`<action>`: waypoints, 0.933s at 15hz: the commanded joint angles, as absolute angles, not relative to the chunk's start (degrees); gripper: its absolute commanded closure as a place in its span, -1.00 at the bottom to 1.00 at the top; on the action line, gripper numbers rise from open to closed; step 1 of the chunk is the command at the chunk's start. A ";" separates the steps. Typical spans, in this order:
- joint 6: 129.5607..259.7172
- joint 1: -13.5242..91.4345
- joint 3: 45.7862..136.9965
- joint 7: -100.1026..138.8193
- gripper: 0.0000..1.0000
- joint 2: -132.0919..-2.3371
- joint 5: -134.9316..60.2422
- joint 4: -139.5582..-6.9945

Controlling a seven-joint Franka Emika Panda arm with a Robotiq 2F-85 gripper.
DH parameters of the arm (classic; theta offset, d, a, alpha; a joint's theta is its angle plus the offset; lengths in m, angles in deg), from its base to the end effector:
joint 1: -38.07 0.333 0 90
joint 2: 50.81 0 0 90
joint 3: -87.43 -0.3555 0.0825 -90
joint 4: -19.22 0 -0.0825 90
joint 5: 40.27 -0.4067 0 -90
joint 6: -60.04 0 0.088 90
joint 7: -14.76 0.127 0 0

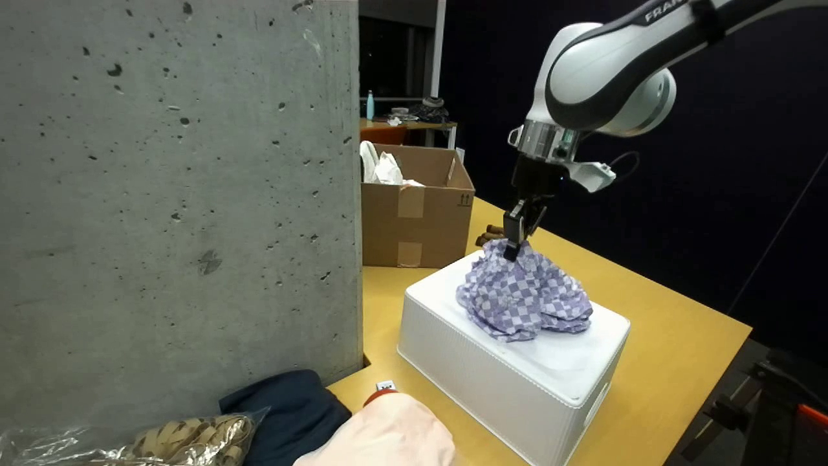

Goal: Pick up the checked blue shirt and put it on the yellow container on the white bucket, lift up the checked blue shirt with the yellow container and put them on the white bucket, lift up the checked blue shirt with the yellow container and put them on the table

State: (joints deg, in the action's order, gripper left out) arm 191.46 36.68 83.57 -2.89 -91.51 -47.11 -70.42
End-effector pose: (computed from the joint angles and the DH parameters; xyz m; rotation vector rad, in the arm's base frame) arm 0.7479 0.0293 0.2244 -2.9861 -0.3847 -0.0556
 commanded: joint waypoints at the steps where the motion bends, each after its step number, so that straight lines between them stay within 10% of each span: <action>1: 189.97 37.39 84.62 2.18 0.97 -80.25 -44.33 -77.29; 14: 189.87 29.59 93.97 7.68 0.97 -51.00 -45.53 -90.15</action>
State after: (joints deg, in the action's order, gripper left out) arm 189.97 32.22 90.91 6.16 -56.45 -45.64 -84.25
